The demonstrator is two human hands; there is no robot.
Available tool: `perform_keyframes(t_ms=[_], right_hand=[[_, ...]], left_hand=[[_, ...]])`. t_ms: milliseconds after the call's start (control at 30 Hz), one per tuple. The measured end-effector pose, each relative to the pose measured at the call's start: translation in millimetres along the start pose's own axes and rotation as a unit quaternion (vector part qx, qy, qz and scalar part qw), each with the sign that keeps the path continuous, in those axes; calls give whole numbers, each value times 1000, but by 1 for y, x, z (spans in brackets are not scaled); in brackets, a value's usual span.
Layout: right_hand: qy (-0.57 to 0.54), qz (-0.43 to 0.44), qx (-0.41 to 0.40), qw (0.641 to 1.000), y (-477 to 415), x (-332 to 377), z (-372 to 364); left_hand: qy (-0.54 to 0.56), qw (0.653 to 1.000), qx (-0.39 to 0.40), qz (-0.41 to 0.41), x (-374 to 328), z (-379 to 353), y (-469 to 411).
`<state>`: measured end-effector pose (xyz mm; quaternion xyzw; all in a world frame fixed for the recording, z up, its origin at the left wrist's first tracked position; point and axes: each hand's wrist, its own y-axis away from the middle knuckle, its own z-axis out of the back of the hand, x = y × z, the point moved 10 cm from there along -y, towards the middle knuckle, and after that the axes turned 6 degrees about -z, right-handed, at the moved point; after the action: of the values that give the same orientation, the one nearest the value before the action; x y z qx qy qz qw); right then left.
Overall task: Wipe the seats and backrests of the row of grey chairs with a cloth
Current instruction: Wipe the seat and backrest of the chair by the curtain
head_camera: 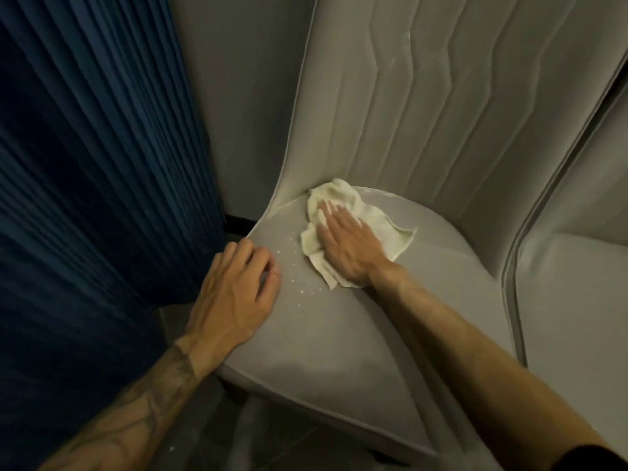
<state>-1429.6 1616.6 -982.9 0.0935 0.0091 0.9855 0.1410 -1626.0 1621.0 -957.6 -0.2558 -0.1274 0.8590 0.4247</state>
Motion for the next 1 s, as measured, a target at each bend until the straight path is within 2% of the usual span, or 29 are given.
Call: perform_keyframes(t_ms=[67,133,233,300,367,433,500,567,633,700,767,867,1000], right_hand=[[14,-27,5,1000,3,-38,7],[2,-107,-3,994,5,-79,17],[-29,-193,-27,980,-11,-73,21],[-13,-142,-31,989,-24,-20,13],[-16,-29,-13,999,-23,33,-1],[-50,30,29,998,-11,41,-8],[-53,22,26,998,-9,15,-1],[-41,-45,15,998,-17,-20,6],[-33,-77,4,996,-22,-17,10],[-28,-24,-6,999,-12,29,3],[-50,69,4,996,12,79,-11],[-67,136,46,987,32,98,-20],[-51,22,30,998,-8,54,-3]], left_hand=[[5,1000,-1,-1,1,0,1],[10,1000,-1,1,0,0,0],[10,1000,0,9,1,0,-2],[11,1000,-4,11,1,1,-3],[12,1000,-8,15,2,3,-1],[18,1000,-12,22,2,6,1],[26,999,-17,35,6,10,4],[28,998,-13,61,12,13,10],[15,995,-11,97,24,17,23],[14,990,-22,139,34,21,38],[48,979,-46,190,43,23,47],[111,961,-65,246,50,19,53],[126,958,-67,249,47,20,54]])
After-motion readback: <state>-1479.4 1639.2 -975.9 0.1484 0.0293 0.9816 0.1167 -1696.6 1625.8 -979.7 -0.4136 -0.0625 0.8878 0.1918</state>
